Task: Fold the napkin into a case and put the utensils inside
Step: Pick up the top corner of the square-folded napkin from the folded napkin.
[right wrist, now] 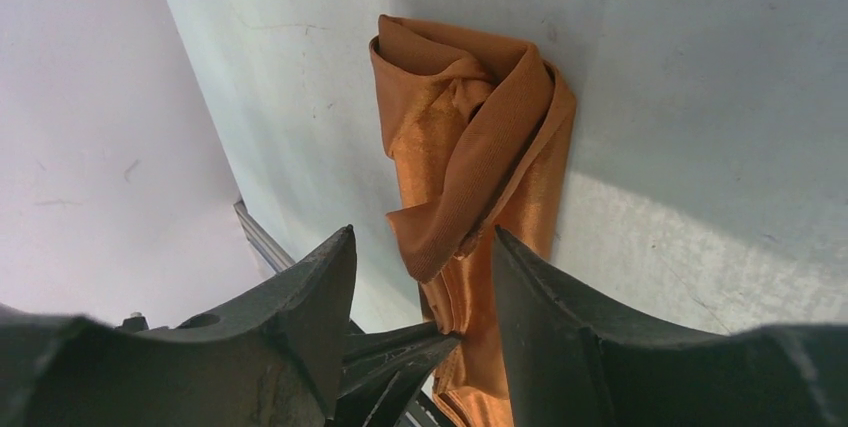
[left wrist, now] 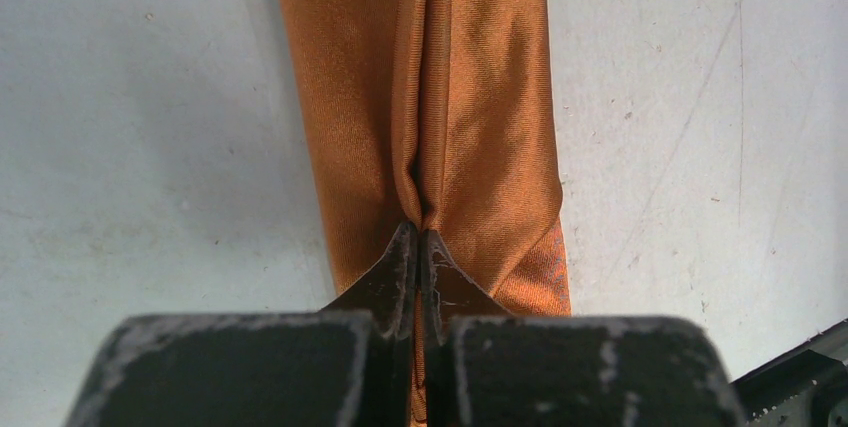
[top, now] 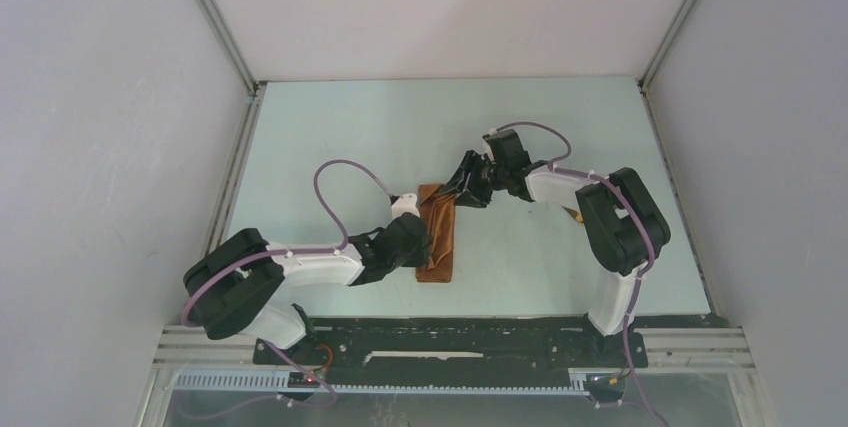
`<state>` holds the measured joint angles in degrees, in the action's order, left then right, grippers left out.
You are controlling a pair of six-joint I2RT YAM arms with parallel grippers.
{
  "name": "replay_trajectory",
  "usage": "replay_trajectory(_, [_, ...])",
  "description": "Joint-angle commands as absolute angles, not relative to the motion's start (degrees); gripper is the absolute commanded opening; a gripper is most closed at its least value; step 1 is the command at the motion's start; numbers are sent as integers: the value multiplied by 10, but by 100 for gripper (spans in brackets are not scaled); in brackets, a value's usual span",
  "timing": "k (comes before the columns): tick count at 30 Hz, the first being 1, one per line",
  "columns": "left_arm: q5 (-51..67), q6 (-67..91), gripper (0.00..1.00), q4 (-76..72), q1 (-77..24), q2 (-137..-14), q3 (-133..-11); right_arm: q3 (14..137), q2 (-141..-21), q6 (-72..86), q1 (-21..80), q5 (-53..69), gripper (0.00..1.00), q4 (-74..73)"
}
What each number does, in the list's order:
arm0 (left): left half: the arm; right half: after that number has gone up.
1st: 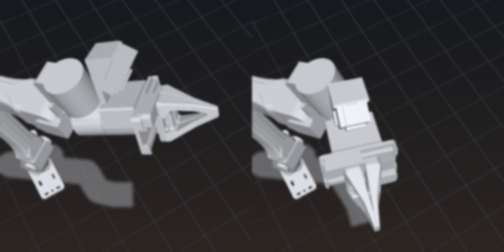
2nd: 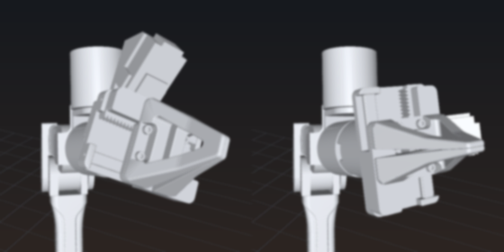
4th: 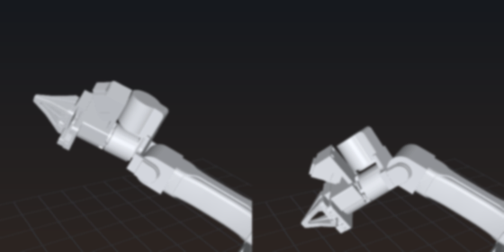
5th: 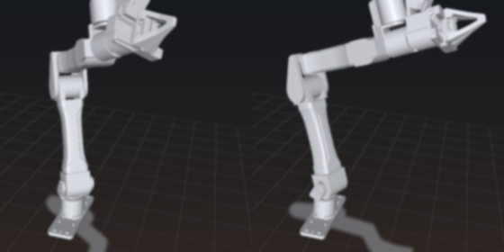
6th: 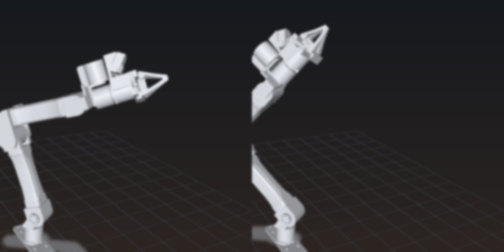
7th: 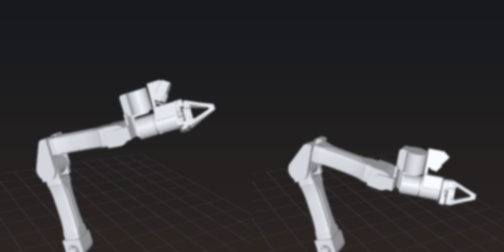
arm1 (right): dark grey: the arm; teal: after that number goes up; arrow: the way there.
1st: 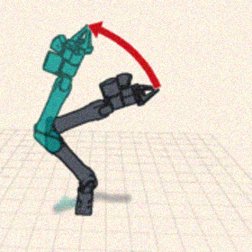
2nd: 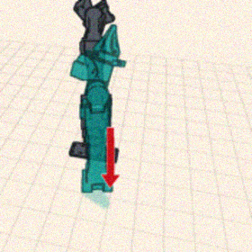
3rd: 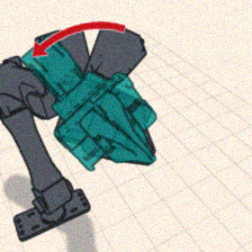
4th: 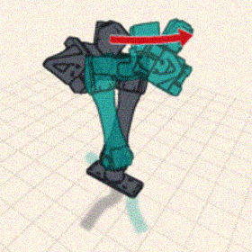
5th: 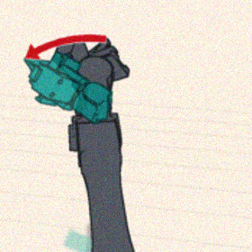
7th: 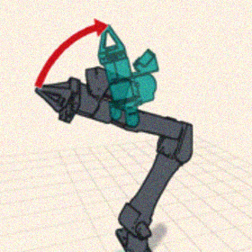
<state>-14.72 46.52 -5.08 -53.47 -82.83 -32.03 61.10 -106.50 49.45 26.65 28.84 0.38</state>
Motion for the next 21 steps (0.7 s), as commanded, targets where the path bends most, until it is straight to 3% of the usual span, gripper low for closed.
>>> replay_trajectory(1, [-146,464,0,-67,-533,-816,-317,621,-1056,492,269,257,59,3])
replay_trajectory(11, [-145,465,0,-67,-534,-816,-316,639,-1063,487,273,252,47,-28])
replay_trajectory(16, [-143,465,0,-67,-535,-817,-316,640,-1052,487,277,248,46,-33])
replay_trajectory(21, [-141,465,0,-70,-535,-819,-316,639,-1055,491,277,253,30,-23])
